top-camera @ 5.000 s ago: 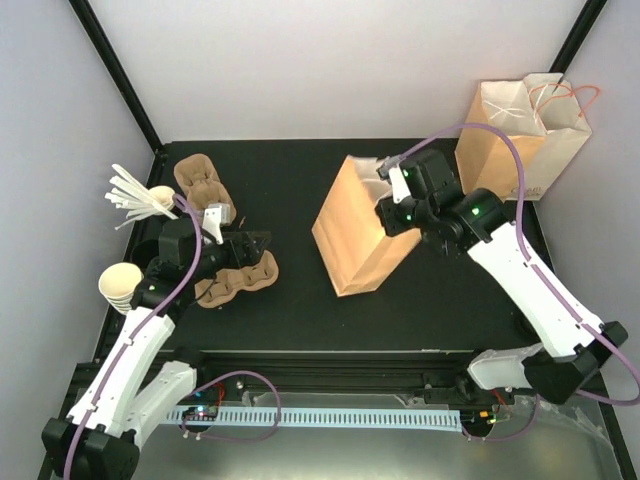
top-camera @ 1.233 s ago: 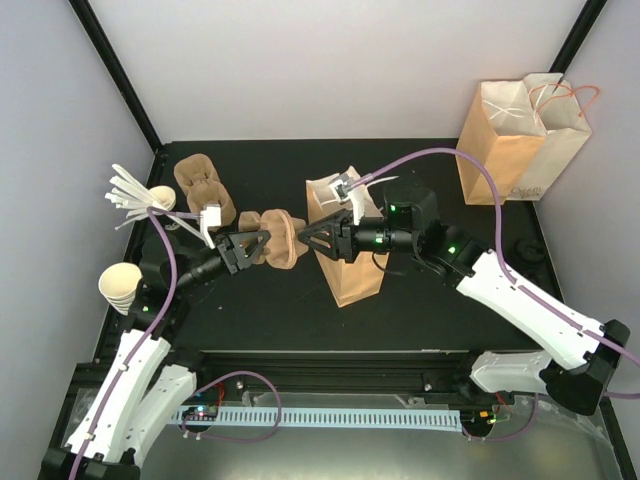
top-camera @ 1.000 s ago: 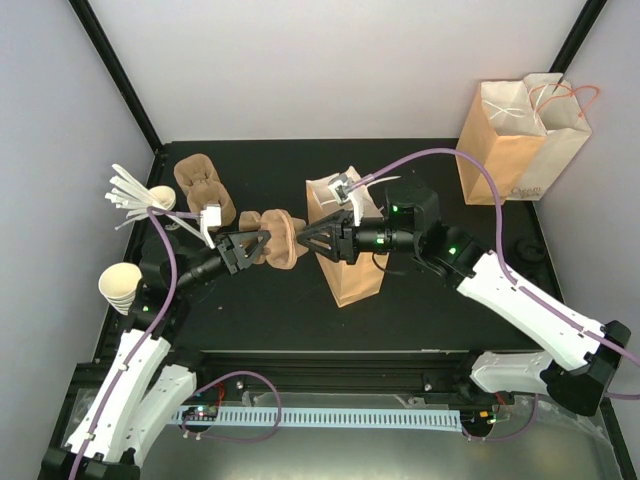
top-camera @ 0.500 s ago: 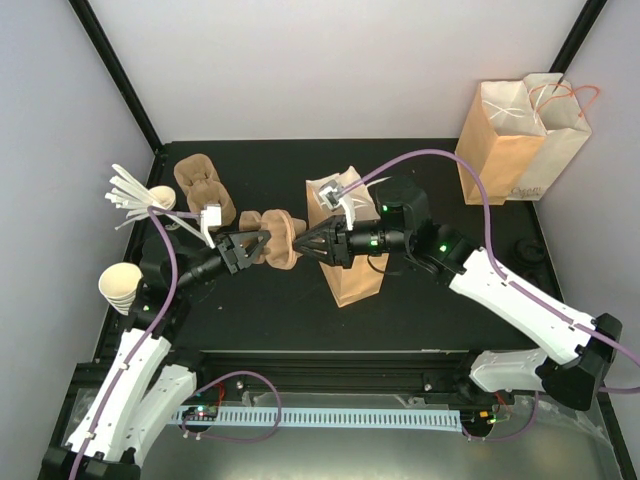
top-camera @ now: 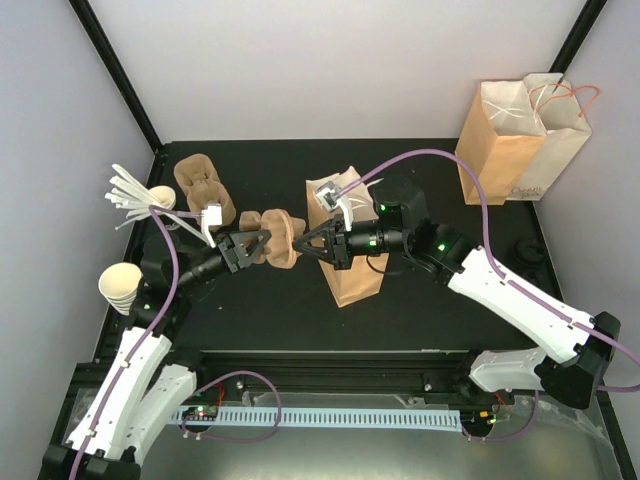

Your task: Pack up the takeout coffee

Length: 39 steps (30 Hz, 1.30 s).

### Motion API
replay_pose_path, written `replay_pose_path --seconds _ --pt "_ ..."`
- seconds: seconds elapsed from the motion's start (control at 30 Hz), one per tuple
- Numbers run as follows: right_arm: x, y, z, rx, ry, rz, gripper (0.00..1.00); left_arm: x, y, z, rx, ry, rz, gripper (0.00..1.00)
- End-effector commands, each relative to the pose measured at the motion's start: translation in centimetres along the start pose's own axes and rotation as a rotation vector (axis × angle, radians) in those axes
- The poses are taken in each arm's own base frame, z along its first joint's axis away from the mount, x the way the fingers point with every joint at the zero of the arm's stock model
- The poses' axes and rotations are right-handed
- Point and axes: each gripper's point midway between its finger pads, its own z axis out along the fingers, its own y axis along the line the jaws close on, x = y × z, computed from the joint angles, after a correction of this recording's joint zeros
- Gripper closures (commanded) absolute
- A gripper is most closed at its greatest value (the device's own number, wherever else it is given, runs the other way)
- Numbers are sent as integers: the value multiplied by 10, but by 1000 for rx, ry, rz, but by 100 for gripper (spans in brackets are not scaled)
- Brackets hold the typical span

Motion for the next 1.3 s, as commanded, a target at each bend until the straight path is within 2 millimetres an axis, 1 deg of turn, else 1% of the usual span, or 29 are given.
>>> replay_pose_path --seconds 0.0,0.03,0.07,0.1,0.17,0.2,0.27,0.33,0.43,0.57,0.63,0.7,0.8,0.87,0.93,1.0,1.07,1.17,1.27 --pt "-6 10 3 -45 -6 -2 99 -7 -16 -2 55 -12 41 62" --pt "-8 14 2 -61 -17 -5 99 -6 -15 -1 53 -10 40 58" --pt "-9 16 0 -71 -28 -8 99 -6 -15 -1 53 -10 42 48" --pt "-11 19 -1 -78 -39 -13 99 -6 -15 -1 53 -10 45 33" --pt "-11 19 -2 -76 -46 -15 99 -7 -17 -3 53 -15 78 15" --pt "-10 17 -1 -69 -42 -13 99 -8 -17 -4 44 -18 91 9" --pt "-7 10 2 -45 -34 0 99 -11 -17 -7 9 -28 120 4" --pt "-3 0 6 -14 -22 19 99 -14 -15 -11 -37 -39 140 1" --pt "1 -15 9 48 -21 49 99 -13 -7 -17 -120 -31 134 1" --pt "3 -46 9 192 -54 93 99 -10 14 -28 -275 -15 85 1" --pt "7 -56 12 219 -54 110 99 -6 12 -28 -267 6 74 1" --pt "10 -61 16 225 -41 120 99 0 2 -25 -193 31 63 6" --pt "16 -65 24 215 -16 117 99 5 -19 -20 -49 48 32 17" --pt "19 -65 28 207 -1 106 99 4 -33 -18 37 43 -7 23" --pt "22 -66 32 205 16 97 99 3 -42 -16 101 45 -27 28" --pt "23 -65 35 198 25 94 99 2 -46 -14 127 50 -38 37" --pt "25 -64 38 191 34 90 99 2 -46 -11 135 66 -43 41" --pt "27 -62 43 181 50 83 99 5 -45 -6 144 103 -57 42" --pt "29 -61 46 175 65 77 99 11 -39 1 135 140 -74 43"
